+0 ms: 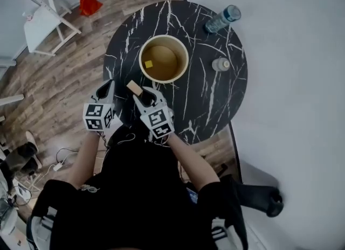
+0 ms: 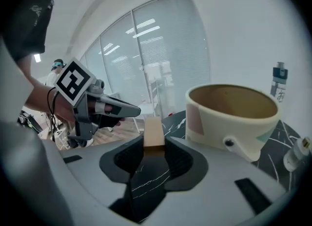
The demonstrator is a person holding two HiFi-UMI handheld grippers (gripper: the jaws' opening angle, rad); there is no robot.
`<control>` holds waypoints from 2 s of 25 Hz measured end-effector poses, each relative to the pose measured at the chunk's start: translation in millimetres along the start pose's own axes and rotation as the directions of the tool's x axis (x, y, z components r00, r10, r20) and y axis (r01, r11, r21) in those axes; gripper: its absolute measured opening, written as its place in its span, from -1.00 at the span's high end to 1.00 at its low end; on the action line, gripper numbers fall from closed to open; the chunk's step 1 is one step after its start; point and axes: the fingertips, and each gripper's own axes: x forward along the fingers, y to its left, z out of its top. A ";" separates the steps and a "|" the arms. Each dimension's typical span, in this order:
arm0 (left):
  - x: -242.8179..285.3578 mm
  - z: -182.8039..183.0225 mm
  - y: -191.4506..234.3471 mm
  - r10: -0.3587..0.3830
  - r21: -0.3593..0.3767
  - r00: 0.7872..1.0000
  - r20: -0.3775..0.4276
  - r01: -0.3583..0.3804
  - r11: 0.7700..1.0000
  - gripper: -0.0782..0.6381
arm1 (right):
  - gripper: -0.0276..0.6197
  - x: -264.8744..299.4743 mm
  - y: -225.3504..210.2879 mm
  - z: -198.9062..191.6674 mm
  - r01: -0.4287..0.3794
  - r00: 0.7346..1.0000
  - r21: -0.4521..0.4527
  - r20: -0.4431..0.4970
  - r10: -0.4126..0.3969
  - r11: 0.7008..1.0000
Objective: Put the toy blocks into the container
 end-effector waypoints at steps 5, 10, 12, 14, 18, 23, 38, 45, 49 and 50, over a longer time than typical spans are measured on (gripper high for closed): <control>13.1 36.7 -9.2 -0.055 0.074 0.998 0.034 0.052 0.996 0.79 | 0.53 -25.3 -15.8 33.3 0.081 0.992 0.030 0.096 -0.083 0.996; 17.0 75.5 -24.0 -0.035 0.067 0.992 0.118 0.028 0.997 0.79 | 0.53 -50.1 -32.2 64.1 0.117 0.976 0.018 0.182 -0.119 0.993; 17.0 91.6 -31.2 -0.040 0.076 0.989 0.146 0.029 0.997 0.79 | 0.53 -59.5 -40.4 74.0 0.136 0.968 0.022 0.210 -0.138 0.990; 18.6 106.8 -40.8 -0.056 0.104 0.985 0.165 0.039 0.994 0.79 | 0.53 -68.7 -50.7 82.2 0.163 0.959 0.026 0.232 -0.164 0.986; 19.0 132.6 -62.2 -0.090 0.128 0.974 0.210 0.064 0.990 0.79 | 0.53 -90.9 -71.8 97.6 0.221 0.939 0.021 0.264 -0.219 0.975; 23.8 153.8 -93.0 -0.148 0.165 0.960 0.237 0.111 0.980 0.79 | 0.53 -117.8 -105.4 108.8 0.296 0.911 0.042 0.288 -0.295 0.954; 33.9 139.8 -128.3 -0.276 0.206 0.947 0.161 0.241 0.948 0.79 | 0.52 -109.8 -127.1 95.4 0.376 0.884 0.135 0.243 -0.398 0.917; 30.3 124.1 -138.6 -0.343 0.250 0.931 0.125 0.305 0.919 0.79 | 0.20 -98.5 -131.4 80.7 0.406 0.872 0.208 0.203 -0.445 0.890; 17.8 117.4 -139.3 -0.315 0.226 0.937 0.149 0.277 0.934 0.79 | 0.53 -114.2 -125.0 78.5 0.422 0.852 0.230 0.230 -0.470 0.877; 15.0 117.0 -138.8 -0.303 0.219 0.939 0.159 0.266 0.939 0.79 | 0.70 -117.9 -122.5 78.8 0.422 0.850 0.227 0.237 -0.470 0.878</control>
